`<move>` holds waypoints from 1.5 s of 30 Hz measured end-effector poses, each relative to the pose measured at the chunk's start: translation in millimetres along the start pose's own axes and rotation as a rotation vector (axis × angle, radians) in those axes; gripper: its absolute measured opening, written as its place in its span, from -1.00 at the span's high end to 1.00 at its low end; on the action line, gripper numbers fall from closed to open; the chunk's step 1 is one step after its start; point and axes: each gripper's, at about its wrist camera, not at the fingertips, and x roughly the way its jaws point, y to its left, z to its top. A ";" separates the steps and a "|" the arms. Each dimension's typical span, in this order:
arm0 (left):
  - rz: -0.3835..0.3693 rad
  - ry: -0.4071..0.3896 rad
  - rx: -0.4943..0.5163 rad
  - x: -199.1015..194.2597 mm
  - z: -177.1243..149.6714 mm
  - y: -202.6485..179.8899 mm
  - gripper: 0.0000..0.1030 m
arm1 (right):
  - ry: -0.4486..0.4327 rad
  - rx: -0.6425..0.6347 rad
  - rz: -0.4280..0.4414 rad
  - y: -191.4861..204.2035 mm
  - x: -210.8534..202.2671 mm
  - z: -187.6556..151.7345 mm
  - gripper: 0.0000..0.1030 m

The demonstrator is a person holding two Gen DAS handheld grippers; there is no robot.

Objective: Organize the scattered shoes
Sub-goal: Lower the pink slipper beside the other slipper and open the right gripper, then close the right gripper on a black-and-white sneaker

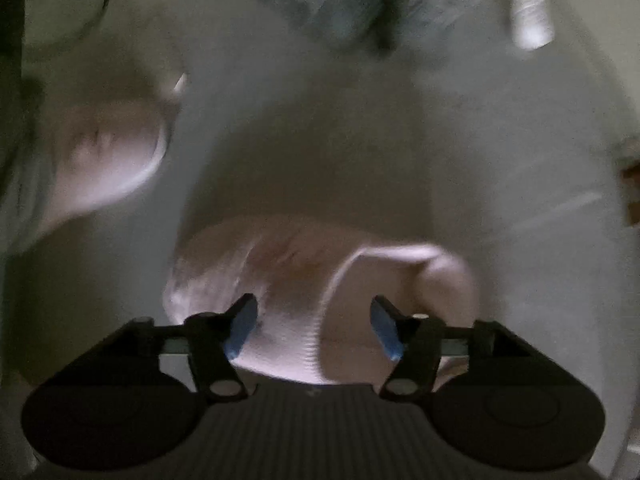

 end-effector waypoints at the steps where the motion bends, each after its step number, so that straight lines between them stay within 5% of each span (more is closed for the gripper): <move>1: -0.010 0.004 -0.001 1.5 0.6 -2.2 -0.24 | -0.027 0.044 -0.012 -3.8 -7.2 -3.5 -0.61; 5: -0.028 0.001 -0.019 2.3 5.6 -2.8 -0.24 | -0.138 0.302 -0.068 -22.2 -19.5 -21.7 -0.66; 10: 0.016 -0.057 -0.042 -4.7 24.2 7.6 -0.24 | -0.246 0.421 -0.034 -22.1 -25.8 -17.2 -0.66; 21: 0.090 -0.068 -0.191 -8.1 36.9 53.3 -0.24 | -0.441 0.394 -0.239 -69.6 -8.6 37.2 -0.76; 33: 0.136 0.014 -0.348 -8.9 3.4 107.5 -0.25 | -0.481 0.265 -0.178 -65.2 12.7 74.5 -0.76; 37: 0.117 0.023 -0.438 -18.3 -16.0 136.1 -0.25 | -0.521 0.215 -0.112 -73.1 23.5 113.5 -0.76; 40: 0.205 0.013 -0.471 -28.0 -27.1 153.4 -0.25 | -0.509 0.163 -0.089 -73.5 40.7 152.8 -0.76; 45: 0.226 0.017 -0.525 -35.6 -40.2 172.7 -0.26 | -0.478 0.141 -0.087 -60.8 61.7 204.1 -0.76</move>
